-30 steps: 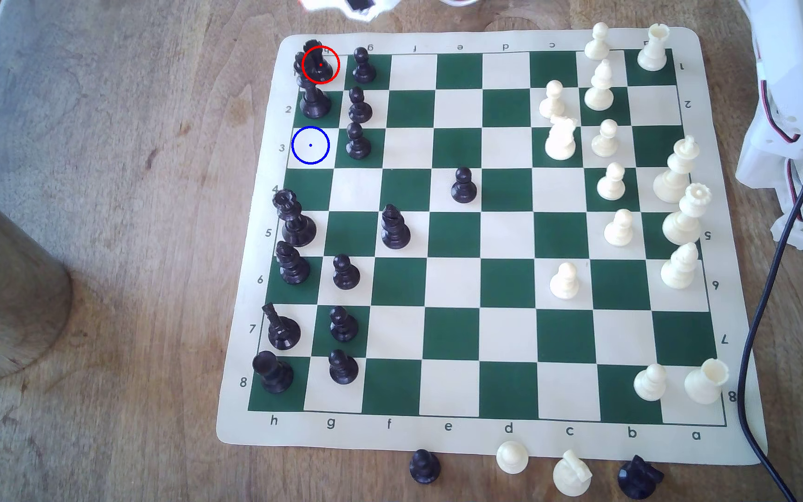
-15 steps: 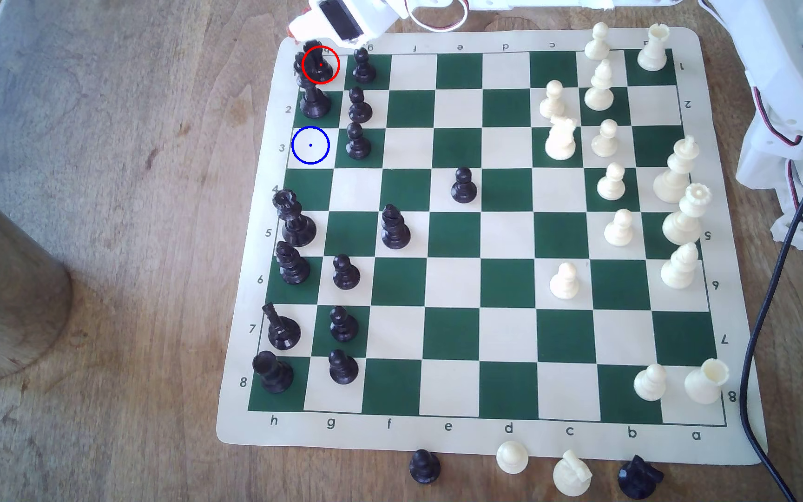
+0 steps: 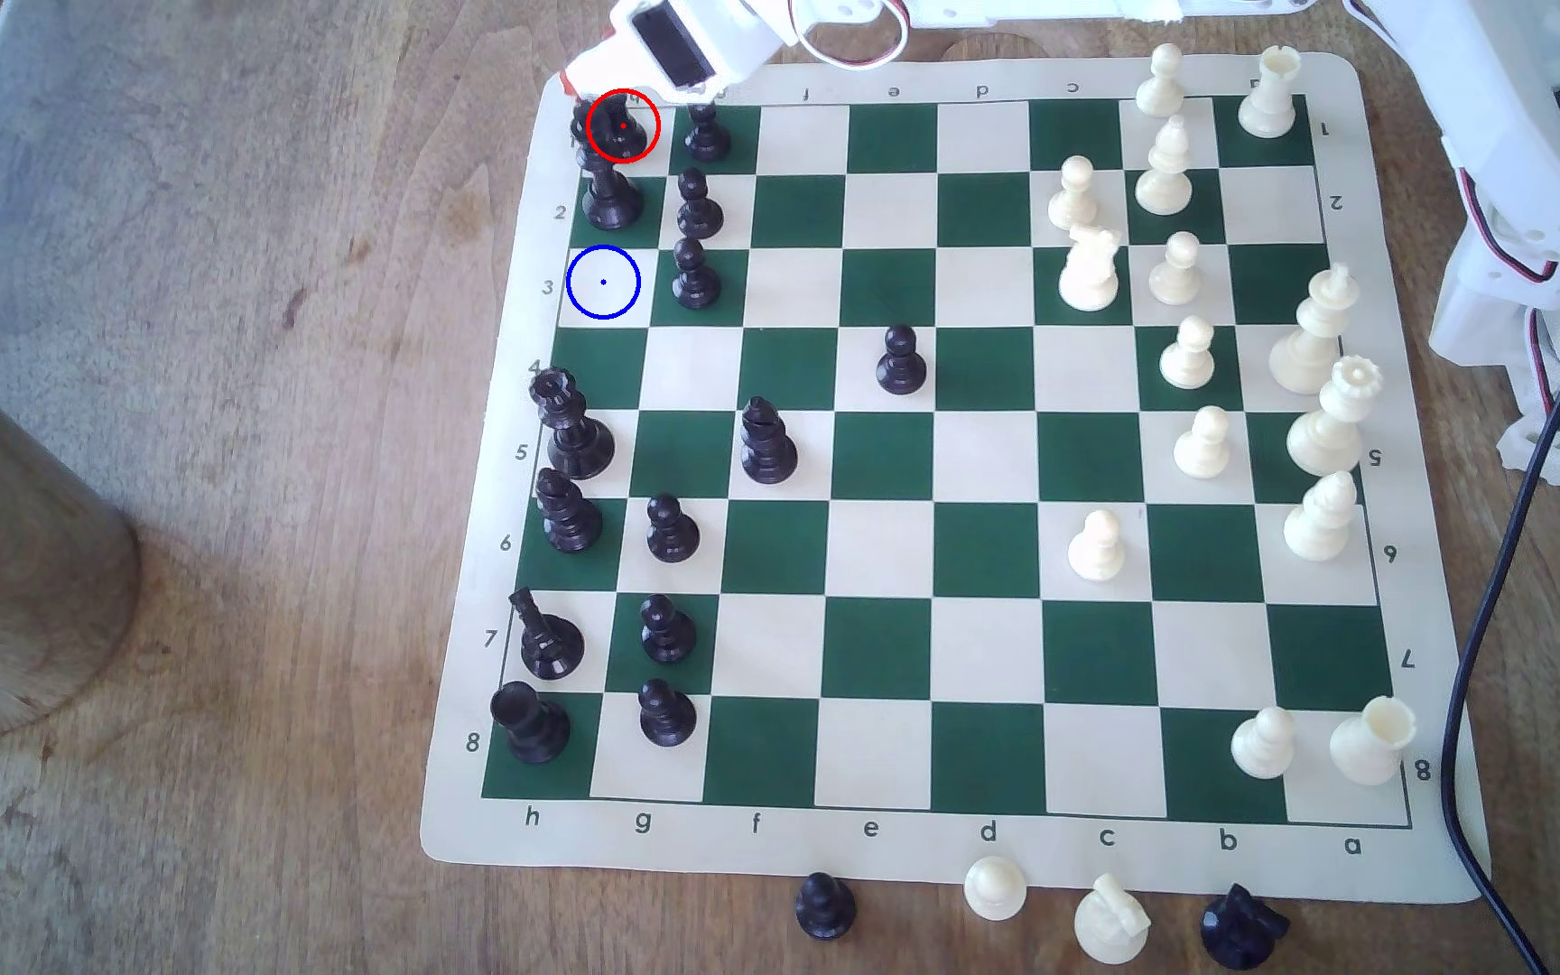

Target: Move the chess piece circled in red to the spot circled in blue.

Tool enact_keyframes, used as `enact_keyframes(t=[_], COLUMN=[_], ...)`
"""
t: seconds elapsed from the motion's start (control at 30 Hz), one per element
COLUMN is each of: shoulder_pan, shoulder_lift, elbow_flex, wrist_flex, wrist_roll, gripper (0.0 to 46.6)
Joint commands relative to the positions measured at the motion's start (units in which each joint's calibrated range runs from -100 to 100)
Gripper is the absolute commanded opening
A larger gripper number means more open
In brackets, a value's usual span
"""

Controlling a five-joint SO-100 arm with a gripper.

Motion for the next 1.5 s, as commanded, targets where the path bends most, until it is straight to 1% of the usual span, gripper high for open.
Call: enact_keyframes(t=[0.0, 0.33, 0.67, 0.93, 0.97, 1.03, 1.07, 1.1, 1.13, 1.47], shoulder_pan=[0.32, -0.39, -1.25, -0.94, -0.94, -1.09, -1.17, -1.33, -1.4, -1.01], shoulder_lift=[-1.69, -0.24, 0.43, 0.94, 1.03, 1.03, 1.03, 1.03, 1.03, 0.09], elbow_flex=[-5.27, -4.91, -4.82, -4.82, -4.82, -4.82, -4.82, -4.82, -4.82, -5.0], wrist_flex=[-1.46, -1.21, -1.87, -2.28, -2.28, -2.11, -1.87, -1.46, -1.13, -1.54], wrist_roll=[-0.1, -0.1, -0.2, -0.2, -0.2, -0.15, 0.1, 0.44, 0.68, 0.44], gripper=[13.6, 12.8, 13.0, 12.6, 12.2, 9.7, 7.1, 3.2, 0.5, 0.3])
